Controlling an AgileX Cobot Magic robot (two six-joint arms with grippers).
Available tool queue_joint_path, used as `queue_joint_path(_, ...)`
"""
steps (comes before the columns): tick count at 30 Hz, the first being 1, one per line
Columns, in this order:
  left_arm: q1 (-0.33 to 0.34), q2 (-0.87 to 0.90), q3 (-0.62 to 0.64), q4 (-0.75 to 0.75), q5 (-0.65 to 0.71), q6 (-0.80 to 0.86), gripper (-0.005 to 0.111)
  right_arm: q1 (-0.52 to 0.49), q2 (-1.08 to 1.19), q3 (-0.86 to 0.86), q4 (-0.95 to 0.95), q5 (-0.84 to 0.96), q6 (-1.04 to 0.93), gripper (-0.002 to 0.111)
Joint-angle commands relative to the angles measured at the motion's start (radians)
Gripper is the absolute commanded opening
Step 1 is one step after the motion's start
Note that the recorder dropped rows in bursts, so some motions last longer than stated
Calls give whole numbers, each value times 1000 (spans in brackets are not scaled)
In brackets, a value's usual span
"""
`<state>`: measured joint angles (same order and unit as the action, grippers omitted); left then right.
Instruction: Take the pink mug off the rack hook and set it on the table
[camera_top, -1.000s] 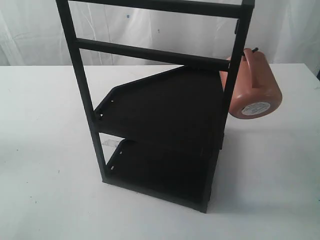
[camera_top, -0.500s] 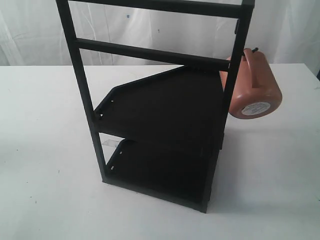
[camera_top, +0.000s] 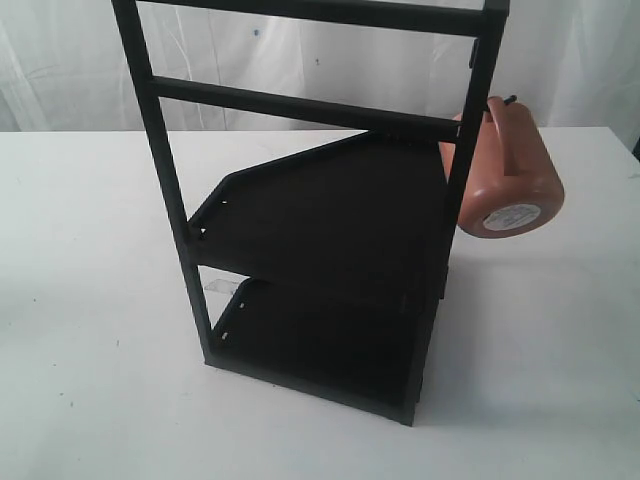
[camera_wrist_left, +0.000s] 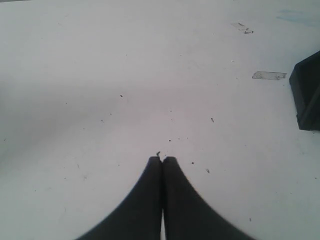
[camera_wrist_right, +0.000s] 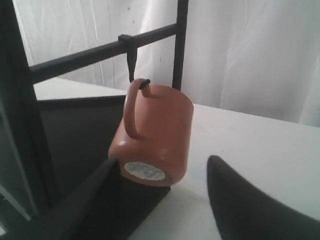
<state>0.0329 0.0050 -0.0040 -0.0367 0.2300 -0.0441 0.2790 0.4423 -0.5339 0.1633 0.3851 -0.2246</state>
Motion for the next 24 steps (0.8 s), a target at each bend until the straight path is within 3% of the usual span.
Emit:
queue_joint_path(1, 2, -5, 4, -11, 3, -1, 0, 10, 193, -81, 190, -59, -266, 59)
queue_joint_path(5, 2, -5, 4, -11, 3, -1, 0, 43, 322, -119, 380, -115, -506, 59)
queue_joint_path(9, 2, -5, 4, -11, 3, -1, 0, 74, 437, -140, 411, -172, -587, 59)
queue_joint_path(12, 2, -5, 4, -11, 3, -1, 0, 84, 491, -147, 409, -263, -599, 59)
queue_joint_path(24, 2, -5, 4, -11, 3, -1, 0, 101, 598, -155, 409, -349, -608, 59)
